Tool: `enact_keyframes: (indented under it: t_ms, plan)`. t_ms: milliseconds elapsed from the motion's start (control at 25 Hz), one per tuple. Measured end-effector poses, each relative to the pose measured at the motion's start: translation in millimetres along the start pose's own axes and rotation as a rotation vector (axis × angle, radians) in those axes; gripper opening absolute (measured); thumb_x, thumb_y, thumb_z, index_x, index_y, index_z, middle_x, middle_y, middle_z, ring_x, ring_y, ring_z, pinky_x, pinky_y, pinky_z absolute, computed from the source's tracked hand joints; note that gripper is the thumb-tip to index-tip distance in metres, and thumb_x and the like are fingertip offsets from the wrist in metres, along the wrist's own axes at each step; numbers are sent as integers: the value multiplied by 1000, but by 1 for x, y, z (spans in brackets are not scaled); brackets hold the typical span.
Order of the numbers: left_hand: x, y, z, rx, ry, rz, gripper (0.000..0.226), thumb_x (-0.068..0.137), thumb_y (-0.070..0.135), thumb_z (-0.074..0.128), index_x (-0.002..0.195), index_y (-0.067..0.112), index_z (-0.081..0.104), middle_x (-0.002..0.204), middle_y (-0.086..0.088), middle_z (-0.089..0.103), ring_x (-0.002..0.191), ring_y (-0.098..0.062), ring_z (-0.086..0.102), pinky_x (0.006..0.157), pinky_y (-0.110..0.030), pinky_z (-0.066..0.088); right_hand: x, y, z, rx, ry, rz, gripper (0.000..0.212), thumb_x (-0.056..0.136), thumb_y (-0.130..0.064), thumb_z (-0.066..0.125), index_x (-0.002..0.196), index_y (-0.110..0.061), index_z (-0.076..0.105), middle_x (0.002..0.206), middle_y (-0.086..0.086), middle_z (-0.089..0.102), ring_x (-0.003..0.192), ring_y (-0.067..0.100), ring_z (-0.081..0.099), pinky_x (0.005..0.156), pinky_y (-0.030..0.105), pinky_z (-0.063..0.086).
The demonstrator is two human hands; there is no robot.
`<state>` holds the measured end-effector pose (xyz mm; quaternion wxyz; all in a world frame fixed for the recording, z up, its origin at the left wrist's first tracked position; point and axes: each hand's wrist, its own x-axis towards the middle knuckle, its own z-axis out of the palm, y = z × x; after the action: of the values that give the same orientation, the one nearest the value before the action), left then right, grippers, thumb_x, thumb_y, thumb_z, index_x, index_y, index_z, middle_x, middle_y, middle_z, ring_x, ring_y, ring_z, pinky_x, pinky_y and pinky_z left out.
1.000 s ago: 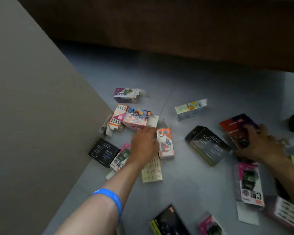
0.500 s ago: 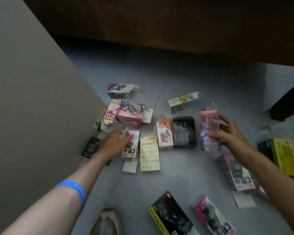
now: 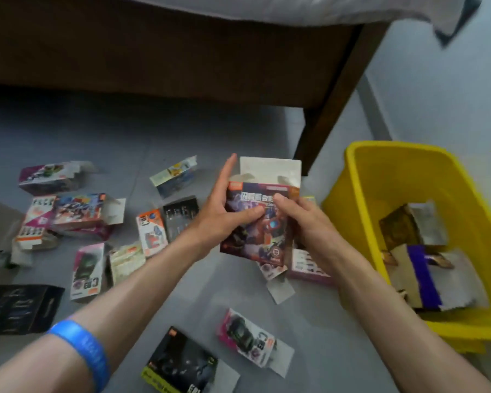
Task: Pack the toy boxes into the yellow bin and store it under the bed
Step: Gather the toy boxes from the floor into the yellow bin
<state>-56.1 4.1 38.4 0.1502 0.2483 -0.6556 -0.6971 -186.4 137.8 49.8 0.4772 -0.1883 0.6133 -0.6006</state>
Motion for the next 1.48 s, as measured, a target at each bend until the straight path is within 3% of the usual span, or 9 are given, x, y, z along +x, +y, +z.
enact_keyframes:
  t_ms: [120,360,560,640,760,920,1120,1360,1480]
  plan:
    - [44,46,58,50,-239,155,102,83,14,76,146,57,8,133,0,53,113,-18,65,89,-37,57,-24,-54,-67,-206,335,-305,56,65,-28,86,117,-27,63,107,-2,76,96,18,74,71,32,60]
    - [74,55,155,549,-152,288,48,91,23,65,137,25,52,135,3,54,124,-13,50,100,-31,43,-61,-77,-184,-451,1025,-558,59,72,-38,81,111,-34,38,109,-2,63,86,8,66,57,16,53]
    - [61,-6,121,683,34,187,34,89,16,63,122,24,64,122,5,64,110,-11,57,89,-26,43,-30,-19,-202,-1072,970,-16,46,87,-29,71,123,-9,51,126,14,56,108,28,52,82,35,46]
    - [56,-31,92,924,36,124,42,85,12,61,125,24,61,128,2,62,115,-18,55,93,-32,45,-21,-11,-181,-1193,1000,-321,40,87,-25,64,122,-10,53,124,13,58,114,30,48,90,40,41]
    - [39,-72,59,1428,-476,-57,76,80,13,66,148,30,35,157,-3,30,140,-27,29,108,-44,32,0,10,-112,-1245,578,-682,33,85,-24,60,117,-20,54,114,3,63,105,19,53,77,28,43]
    - [17,-113,55,1789,-541,-28,82,80,25,69,149,26,27,147,-12,32,134,-34,27,111,-52,20,44,67,-67,-1495,218,0,59,90,-28,61,142,-18,36,154,16,32,130,38,42,94,44,47]
    - [24,-116,39,1640,-269,-166,55,80,47,65,125,22,48,123,-5,54,113,-27,47,89,-39,37,54,59,-72,-1190,525,116,56,83,-27,68,130,-13,41,129,16,52,112,35,56,86,40,51]
    - [60,-63,16,859,169,-230,51,71,30,84,114,20,60,104,-2,69,88,-20,65,68,-30,51,-24,-32,-97,-317,608,-460,43,68,-43,72,103,-45,46,100,-23,60,91,-6,62,55,12,51]
    - [76,-41,41,630,180,-138,54,75,26,83,119,31,51,109,7,63,95,-15,63,74,-30,54,-45,-44,-148,-491,925,-519,51,68,-41,75,108,-39,44,105,-15,58,93,7,62,61,23,54]
